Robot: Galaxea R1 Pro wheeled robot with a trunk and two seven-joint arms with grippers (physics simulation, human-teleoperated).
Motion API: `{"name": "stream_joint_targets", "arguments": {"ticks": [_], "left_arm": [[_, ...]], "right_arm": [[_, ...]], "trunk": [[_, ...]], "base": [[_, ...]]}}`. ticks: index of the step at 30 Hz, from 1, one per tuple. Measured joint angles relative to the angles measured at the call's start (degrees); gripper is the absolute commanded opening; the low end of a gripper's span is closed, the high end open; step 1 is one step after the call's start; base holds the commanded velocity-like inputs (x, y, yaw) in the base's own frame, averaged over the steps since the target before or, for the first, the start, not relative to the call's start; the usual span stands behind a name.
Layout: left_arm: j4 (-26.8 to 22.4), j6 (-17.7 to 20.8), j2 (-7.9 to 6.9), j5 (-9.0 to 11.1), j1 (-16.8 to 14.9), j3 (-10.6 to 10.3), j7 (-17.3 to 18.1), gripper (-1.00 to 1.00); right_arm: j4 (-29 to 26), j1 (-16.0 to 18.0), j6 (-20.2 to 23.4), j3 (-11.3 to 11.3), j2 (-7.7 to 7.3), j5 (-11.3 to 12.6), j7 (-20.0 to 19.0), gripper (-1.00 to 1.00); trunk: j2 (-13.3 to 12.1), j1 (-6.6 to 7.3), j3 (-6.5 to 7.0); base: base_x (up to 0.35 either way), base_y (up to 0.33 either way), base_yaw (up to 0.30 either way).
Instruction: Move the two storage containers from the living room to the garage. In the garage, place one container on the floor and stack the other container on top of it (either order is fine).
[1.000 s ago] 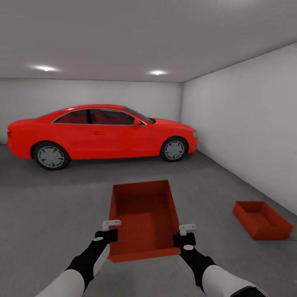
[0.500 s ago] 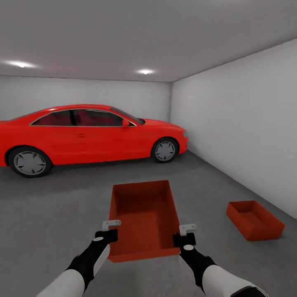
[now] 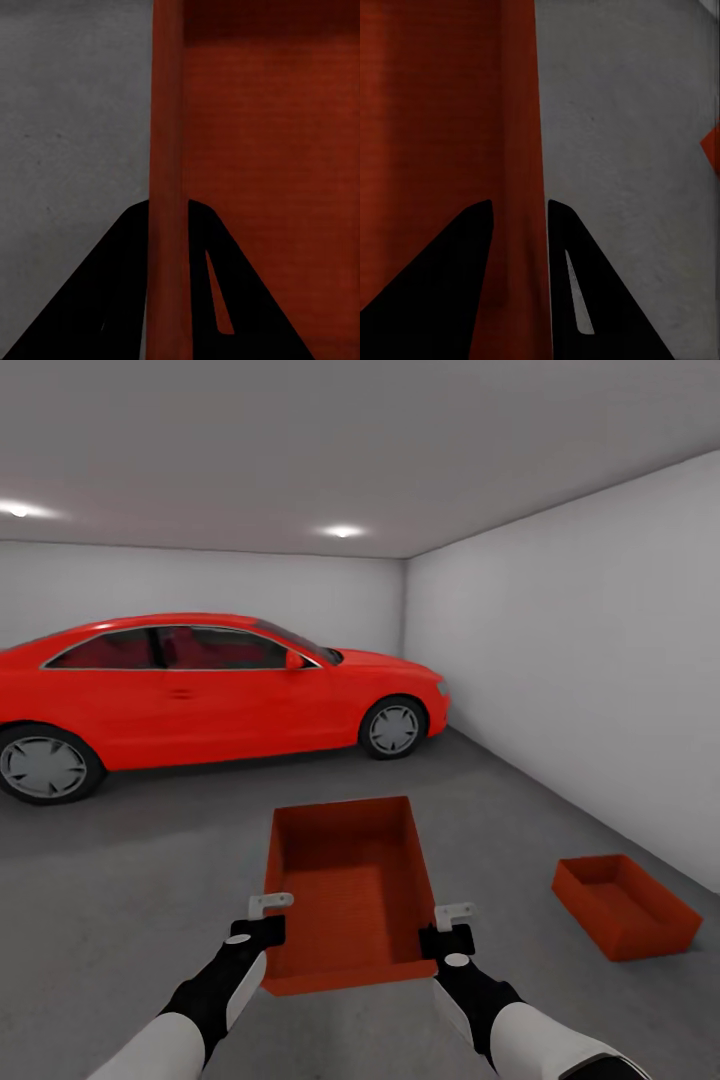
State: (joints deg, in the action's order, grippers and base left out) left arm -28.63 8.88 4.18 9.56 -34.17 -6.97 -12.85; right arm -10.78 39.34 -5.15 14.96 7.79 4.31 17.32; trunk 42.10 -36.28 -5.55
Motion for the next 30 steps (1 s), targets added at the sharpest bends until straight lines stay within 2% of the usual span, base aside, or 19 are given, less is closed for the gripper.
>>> {"name": "stream_joint_targets", "arguments": {"ticks": [30], "left_arm": [[0.04, 0.00, 0.01, 0.01, 0.00, 0.00, -0.01, -1.00]], "right_arm": [[0.01, 0.00, 0.02, 0.02, -0.01, 0.01, -0.01, -1.00]], "trunk": [[0.00, 0.00, 0.00]], "base": [[0.322, 0.084, -0.286]]}}
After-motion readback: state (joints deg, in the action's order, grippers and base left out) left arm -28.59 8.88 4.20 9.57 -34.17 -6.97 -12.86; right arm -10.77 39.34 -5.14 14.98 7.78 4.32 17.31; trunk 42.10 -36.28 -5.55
